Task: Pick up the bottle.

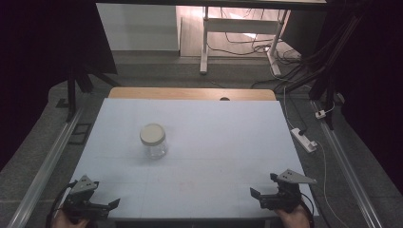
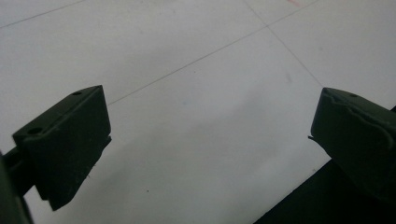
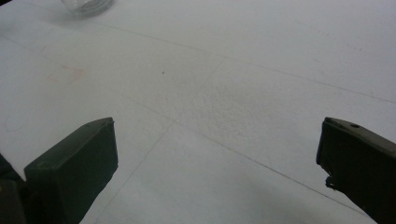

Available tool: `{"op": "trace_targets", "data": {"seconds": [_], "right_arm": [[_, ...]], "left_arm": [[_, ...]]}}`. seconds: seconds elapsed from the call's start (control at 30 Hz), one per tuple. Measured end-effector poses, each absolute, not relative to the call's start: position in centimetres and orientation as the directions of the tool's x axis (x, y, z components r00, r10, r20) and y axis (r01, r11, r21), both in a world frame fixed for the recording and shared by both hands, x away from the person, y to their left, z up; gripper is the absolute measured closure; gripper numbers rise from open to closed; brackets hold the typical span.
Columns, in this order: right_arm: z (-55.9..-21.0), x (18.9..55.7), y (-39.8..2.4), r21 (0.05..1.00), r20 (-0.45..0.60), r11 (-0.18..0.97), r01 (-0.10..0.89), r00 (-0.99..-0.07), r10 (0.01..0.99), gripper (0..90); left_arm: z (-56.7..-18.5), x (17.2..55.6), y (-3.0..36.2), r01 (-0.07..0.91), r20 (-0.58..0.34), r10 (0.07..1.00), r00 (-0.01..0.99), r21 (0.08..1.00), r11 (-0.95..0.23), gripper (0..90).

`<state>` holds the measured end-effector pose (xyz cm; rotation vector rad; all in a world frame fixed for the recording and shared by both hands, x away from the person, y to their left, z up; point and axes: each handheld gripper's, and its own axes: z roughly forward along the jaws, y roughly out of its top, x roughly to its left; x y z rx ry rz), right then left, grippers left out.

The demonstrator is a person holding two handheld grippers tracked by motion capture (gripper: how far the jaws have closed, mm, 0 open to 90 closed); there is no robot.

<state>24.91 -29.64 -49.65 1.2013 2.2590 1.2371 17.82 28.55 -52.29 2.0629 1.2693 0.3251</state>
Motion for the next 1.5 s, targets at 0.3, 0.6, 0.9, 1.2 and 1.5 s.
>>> {"op": "trace_targets", "data": {"seconds": [0.3, 0.6, 0.9, 1.2, 1.5], "right_arm": [[-49.7, 24.9, -29.1, 0.785, 0.089, 0.338, 0.520, -0.633, 0.769, 0.0], [-49.8, 25.0, -28.9, 0.778, 0.089, 0.359, 0.516, -0.656, 0.749, 0.0], [-49.8, 25.0, -28.9, 0.776, 0.097, 0.355, 0.522, -0.654, 0.750, 0.0], [-49.8, 25.0, -28.9, 0.773, 0.094, 0.362, 0.521, -0.658, 0.747, 0.0], [-49.8, 25.1, -28.9, 0.771, 0.098, 0.363, 0.524, -0.660, 0.745, 0.0]], "left_arm": [[-52.4, 17.9, 28.6, 0.690, -0.140, 0.858, 0.495, 0.663, -0.290, 0.0], [-52.4, 18.0, 28.7, 0.693, -0.150, 0.859, 0.489, 0.665, -0.279, 0.0], [-52.4, 18.1, 28.9, 0.693, -0.174, 0.856, 0.486, 0.673, -0.258, 0.0], [-52.1, 18.7, 28.5, 0.668, -0.183, 0.838, 0.514, 0.699, -0.257, 0.0], [-51.9, 19.0, 28.2, 0.660, -0.180, 0.835, 0.521, 0.705, -0.259, 0.0]]}}
